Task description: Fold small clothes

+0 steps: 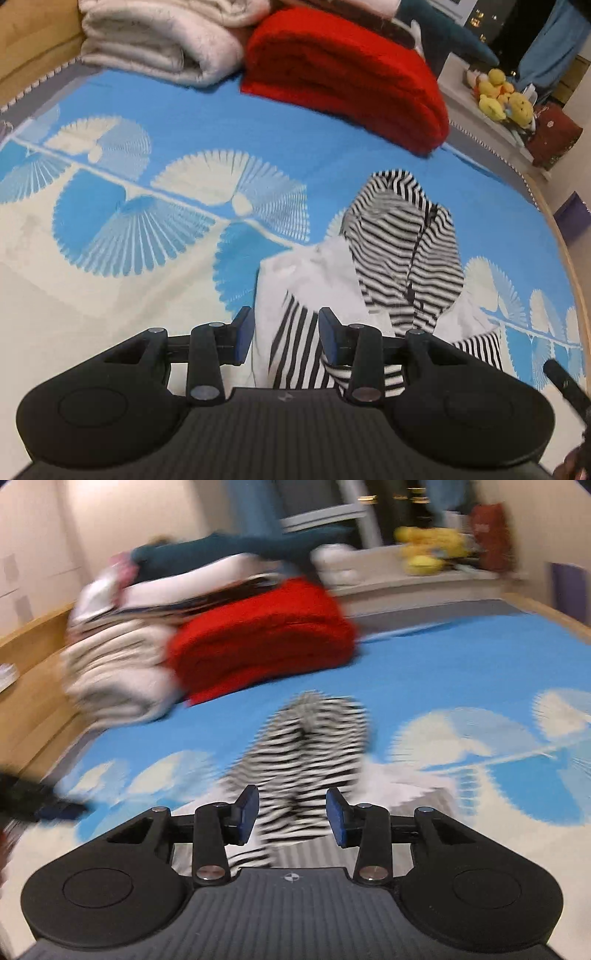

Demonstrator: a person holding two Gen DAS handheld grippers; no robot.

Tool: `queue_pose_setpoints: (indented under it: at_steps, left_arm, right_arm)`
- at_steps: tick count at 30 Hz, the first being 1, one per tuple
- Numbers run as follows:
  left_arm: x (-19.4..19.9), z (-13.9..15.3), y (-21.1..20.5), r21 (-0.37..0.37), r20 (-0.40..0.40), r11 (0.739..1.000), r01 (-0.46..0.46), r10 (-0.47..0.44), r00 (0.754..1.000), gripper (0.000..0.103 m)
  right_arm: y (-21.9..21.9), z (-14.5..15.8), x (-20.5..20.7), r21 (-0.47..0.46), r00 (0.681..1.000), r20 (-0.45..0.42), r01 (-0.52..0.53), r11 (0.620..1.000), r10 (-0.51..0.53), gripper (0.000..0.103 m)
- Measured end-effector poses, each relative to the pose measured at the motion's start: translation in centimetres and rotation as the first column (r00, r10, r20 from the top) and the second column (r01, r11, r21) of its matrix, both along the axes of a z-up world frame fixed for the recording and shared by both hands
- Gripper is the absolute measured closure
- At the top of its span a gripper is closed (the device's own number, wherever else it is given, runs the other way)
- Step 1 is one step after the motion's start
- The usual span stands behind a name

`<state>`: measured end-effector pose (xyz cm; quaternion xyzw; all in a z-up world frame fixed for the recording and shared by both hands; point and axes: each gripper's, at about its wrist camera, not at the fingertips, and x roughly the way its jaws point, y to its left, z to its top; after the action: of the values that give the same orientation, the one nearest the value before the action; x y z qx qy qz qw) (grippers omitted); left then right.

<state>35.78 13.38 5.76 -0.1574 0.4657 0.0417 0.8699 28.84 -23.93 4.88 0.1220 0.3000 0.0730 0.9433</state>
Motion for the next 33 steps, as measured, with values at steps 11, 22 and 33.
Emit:
queue_pose_setpoints:
  at_steps: [11,22,33]
  left_arm:
    - [2.4,-6.2,-6.3,-0.117,-0.137,0.990,0.084,-0.100,0.986,0.060]
    - [2.9,-3.6,-2.4,-0.063,-0.048,0.997,-0.047,0.044,0.998,0.060]
    - [1.7,-1.5,5.1,-0.108,-0.022,0.987,-0.119,0.118,0.993,0.060]
  right_arm:
    - [-2.4,-8.3,3.6,0.185,0.938,-0.346,0.100,0.978,-0.031,0.059]
    - [5.5,-12.2,7.4,0.172,0.906,-0.379,-0.131,0.976,0.189,0.055]
    - [10.1,-7.8,6.4,0.028,0.984,-0.028,-0.175,0.984,0.176,0.100]
